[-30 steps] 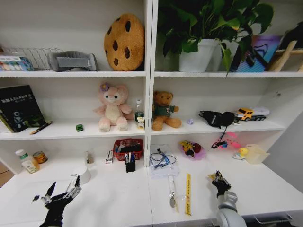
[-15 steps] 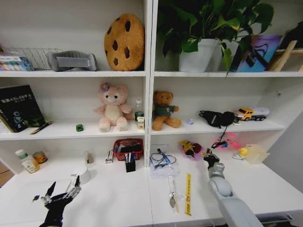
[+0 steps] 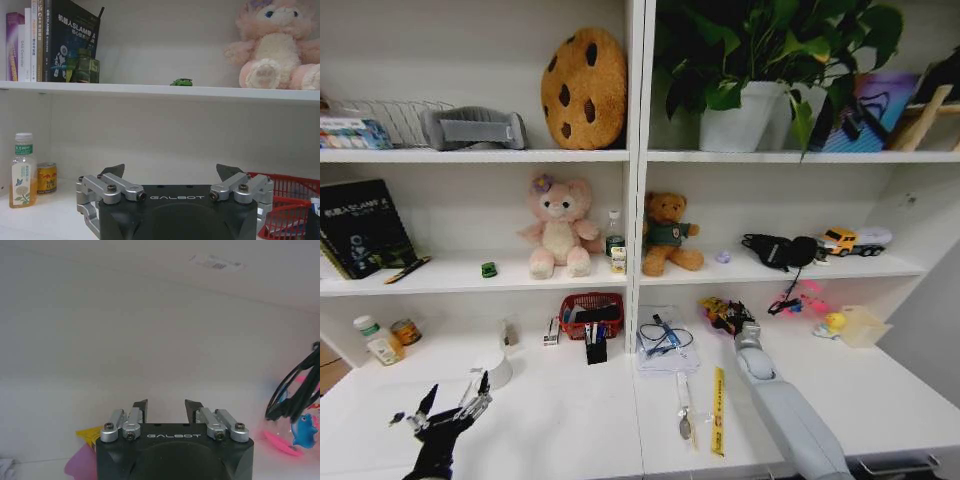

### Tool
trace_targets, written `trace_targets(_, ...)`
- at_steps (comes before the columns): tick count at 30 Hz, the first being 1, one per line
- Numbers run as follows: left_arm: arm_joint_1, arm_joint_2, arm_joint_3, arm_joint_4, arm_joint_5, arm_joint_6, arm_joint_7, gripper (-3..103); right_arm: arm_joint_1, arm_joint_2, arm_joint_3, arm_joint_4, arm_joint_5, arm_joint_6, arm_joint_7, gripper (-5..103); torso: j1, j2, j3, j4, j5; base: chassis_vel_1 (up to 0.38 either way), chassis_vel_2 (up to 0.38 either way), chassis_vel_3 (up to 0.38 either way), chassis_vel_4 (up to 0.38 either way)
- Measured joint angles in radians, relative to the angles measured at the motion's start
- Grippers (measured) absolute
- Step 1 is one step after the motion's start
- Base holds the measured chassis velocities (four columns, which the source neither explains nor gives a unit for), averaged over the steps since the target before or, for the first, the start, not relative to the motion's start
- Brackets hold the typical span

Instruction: Organize the objects on the table.

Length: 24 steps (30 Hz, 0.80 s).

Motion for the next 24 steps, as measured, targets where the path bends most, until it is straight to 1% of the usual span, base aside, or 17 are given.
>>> trace_targets(2, 0.0, 0.0, 0.0, 0.0, 0.0, 0.0, 0.0, 100, -0.021, -0.007, 0.007, 0.026, 0.002, 0.0, -0.001, 42, 0.0, 0.0, 0.0, 0.0003, -0.0003, 0.0, 0.0, 0.0, 0.0)
trace_targets(3, 0.0, 0.0, 0.0, 0.0, 0.0, 0.0, 0.0, 100, -0.067, -0.02, 0.024, 0.078, 0.0, 0.001, -0.006, 53, 0.0, 0.0, 0.0, 0.0, -0.0007, 0.0, 0.0, 0.0, 0.0)
trace_targets(4, 0.0, 0.0, 0.0, 0.0, 0.0, 0.0, 0.0, 100, -0.115, -0.028, 0.042, 0.123, -0.018, 0.006, -0.018, 53, 0.0, 0.0, 0.0, 0.0, -0.0004, 0.0, 0.0, 0.0, 0.0)
trace_targets(5, 0.0, 0.0, 0.0, 0.0, 0.0, 0.0, 0.0, 100, -0.144, -0.032, 0.054, 0.151, -0.032, 0.011, -0.025, 58, 0.0, 0.0, 0.0, -0.0003, 0.0001, 0.0, 0.0, 0.0, 0.0)
trace_targets(6, 0.0, 0.0, 0.0, 0.0, 0.0, 0.0, 0.0, 100, -0.144, -0.032, 0.054, 0.151, -0.032, 0.011, -0.025, 58, 0.0, 0.0, 0.0, -0.0003, 0.0001, 0.0, 0.0, 0.0, 0.0)
trace_targets(7, 0.0, 0.0, 0.0, 0.0, 0.0, 0.0, 0.0, 100, -0.181, -0.038, 0.066, 0.187, -0.045, 0.018, -0.034, 64, 0.0, 0.0, 0.0, -0.0001, -0.0001, 0.0, 0.0, 0.0, 0.0)
trace_targets(8, 0.0, 0.0, 0.0, 0.0, 0.0, 0.0, 0.0, 100, -0.181, -0.038, 0.066, 0.187, -0.045, 0.018, -0.034, 64, 0.0, 0.0, 0.0, -0.0001, -0.0001, 0.0, 0.0, 0.0, 0.0)
trace_targets(9, 0.0, 0.0, 0.0, 0.0, 0.0, 0.0, 0.0, 100, -0.257, -0.047, 0.088, 0.26, -0.054, 0.026, -0.048, 75, 0.0, 0.0, 0.0, 0.0002, -0.0004, 0.0, 0.0, 0.0, 0.0)
trace_targets(10, 0.0, 0.0, 0.0, 0.0, 0.0, 0.0, 0.0, 100, -0.289, -0.05, 0.096, 0.288, -0.055, 0.03, -0.052, 75, 0.0, 0.0, 0.0, 0.0, -0.0006, 0.0, 0.0, 0.0, 0.0)
trace_targets(11, 0.0, 0.0, 0.0, 0.0, 0.0, 0.0, 0.0, 100, -0.347, -0.053, 0.11, 0.342, -0.062, 0.04, -0.062, 80, 0.0, 0.0, 0.0, -0.0002, -0.0001, 0.0, 0.0, 0.0, 0.0)
trace_targets(12, 0.0, 0.0, 0.0, 0.0, 0.0, 0.0, 0.0, 100, -0.347, -0.053, 0.11, 0.342, -0.062, 0.04, -0.062, 80, 0.0, 0.0, 0.0, -0.0002, -0.0001, 0.0, 0.0, 0.0, 0.0)
trace_targets(13, 0.0, 0.0, 0.0, 0.0, 0.0, 0.0, 0.0, 100, -0.447, -0.053, 0.141, 0.438, -0.078, 0.063, -0.079, 90, 0.0, 0.0, 0.0, 0.0, -0.0003, 0.0, 0.0, 0.0, 0.0)
trace_targets(14, 0.0, 0.0, 0.0, 0.0, 0.0, 0.0, 0.0, 100, -0.473, -0.052, 0.152, 0.467, -0.079, 0.067, -0.083, 90, 0.0, 0.0, 0.0, 0.0, -0.0005, 0.0, 0.0, 0.0, 0.0)
trace_targets(15, 0.0, 0.0, 0.0, 0.0, 0.0, 0.0, 0.0, 100, -0.547, -0.04, 0.185, 0.546, -0.082, 0.082, -0.092, 95, 0.0, 0.0, 0.0, 0.0005, -0.0004, 0.0, 0.0, 0.0, 0.0)
trace_targets(16, 0.0, 0.0, 0.0, 0.0, 0.0, 0.0, 0.0, 100, -0.547, -0.04, 0.185, 0.546, -0.082, 0.082, -0.092, 95, 0.0, 0.0, 0.0, 0.0005, -0.0004, 0.0, 0.0, 0.0, 0.0)
trace_targets(18, 0.0, 0.0, 0.0, 0.0, 0.0, 0.0, 0.0, 100, -0.618, -0.019, 0.22, 0.617, -0.083, 0.094, -0.097, 100, 0.0, 0.0, 0.0, 0.0003, -0.0005, 0.0, 0.0, 0.0, 0.0)
trace_targets(24, 0.0, 0.0, 0.0, 0.0, 0.0, 0.0, 0.0, 100, -0.757, 0.025, 0.304, 0.734, -0.073, 0.118, -0.113, 100, 0.0, 0.0, 0.0, 0.0003, -0.0006, 0.0, 0.0, 0.0, 0.0)
